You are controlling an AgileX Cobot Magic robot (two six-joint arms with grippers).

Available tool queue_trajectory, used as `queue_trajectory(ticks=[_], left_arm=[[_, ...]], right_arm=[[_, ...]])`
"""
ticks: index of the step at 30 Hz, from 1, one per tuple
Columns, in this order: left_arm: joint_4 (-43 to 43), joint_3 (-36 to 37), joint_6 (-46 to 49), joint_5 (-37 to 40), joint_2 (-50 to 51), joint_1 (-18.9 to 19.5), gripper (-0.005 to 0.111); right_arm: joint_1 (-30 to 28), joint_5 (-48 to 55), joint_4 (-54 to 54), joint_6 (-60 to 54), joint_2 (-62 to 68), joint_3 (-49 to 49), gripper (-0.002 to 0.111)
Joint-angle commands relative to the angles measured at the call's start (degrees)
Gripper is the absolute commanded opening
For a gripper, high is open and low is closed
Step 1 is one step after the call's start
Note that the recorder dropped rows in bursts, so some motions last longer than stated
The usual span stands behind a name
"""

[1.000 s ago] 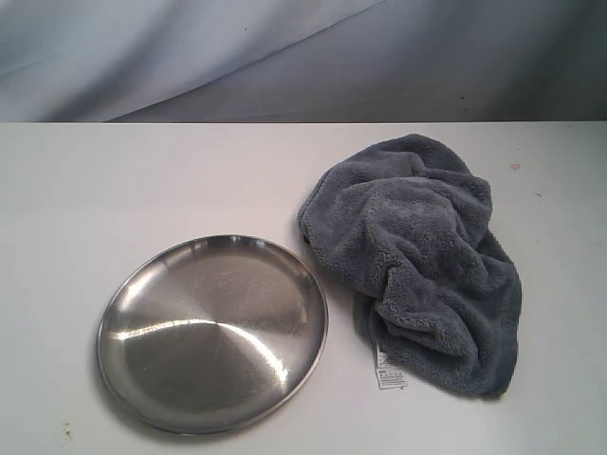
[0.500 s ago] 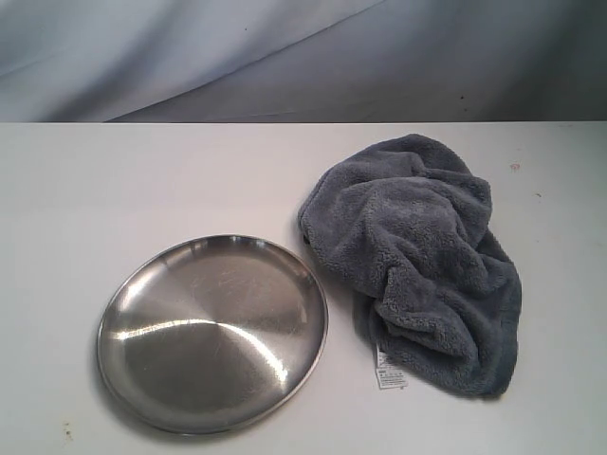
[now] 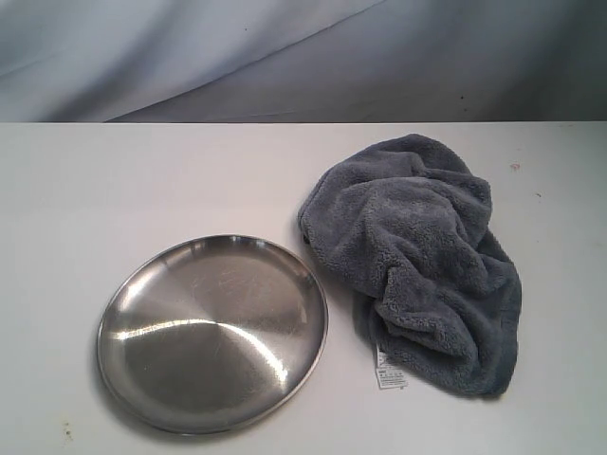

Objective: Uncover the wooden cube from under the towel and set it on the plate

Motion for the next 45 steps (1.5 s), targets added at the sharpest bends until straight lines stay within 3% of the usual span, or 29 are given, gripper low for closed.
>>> queue_trajectory(ticks=[1,8,16,23,25,27,29,33,37,45], left_arm=[[-0.10,0.25,-0.14,0.06,-0.24,-0.41,0.000],[-0.10,0.25,-0.14,0.06,-0.24,-0.41,0.000],[-0.10,0.25,-0.14,0.06,-0.24,-0.41,0.000],[-0.10,0.25,-0.14,0.06,-0.24,-0.41,0.000],[-0.10,0.25,-0.14,0.06,-0.24,-0.41,0.000],[-0.10,0.25,-0.14,0.06,-0.24,-0.41,0.000],[-0.10,0.25,-0.14,0.06,-0.24,-0.41,0.000],[-0.10,0.25,-0.14,0.06,-0.24,-0.41,0.000],[-0.10,0.25,-0.14,0.06,-0.24,-0.41,0.000],[-0.10,0.25,-0.14,0.06,-0.24,-0.41,0.000]], right_arm=[[-0.43,2.62,3.84,0.05,-0.12,0.22,0.000],[-0.43,16.14,-10.70,4.11,-0.12,-5.39,0.000],[-0.43,47.46,-11.01,2.27,-0.12,-20.38,0.000],[-0.43,55.86,-12.49,-5.64,3.12,-36.35,0.000],[-0.43,65.87,-10.35,-7.42,8.84,-43.52,0.000],[-0.43,84.74,-8.04,-10.79,23.24,-53.45,0.000],[-0.43,89.48,-3.78,-11.03,31.38,-57.97,0.000],[-0.43,90.46,6.64,-13.95,46.78,-64.19,0.000],[-0.43,95.62,6.69,-13.34,58.89,-68.91,0.000],[-0.30,93.76,9.55,-13.65,80.35,-75.87,0.000]])
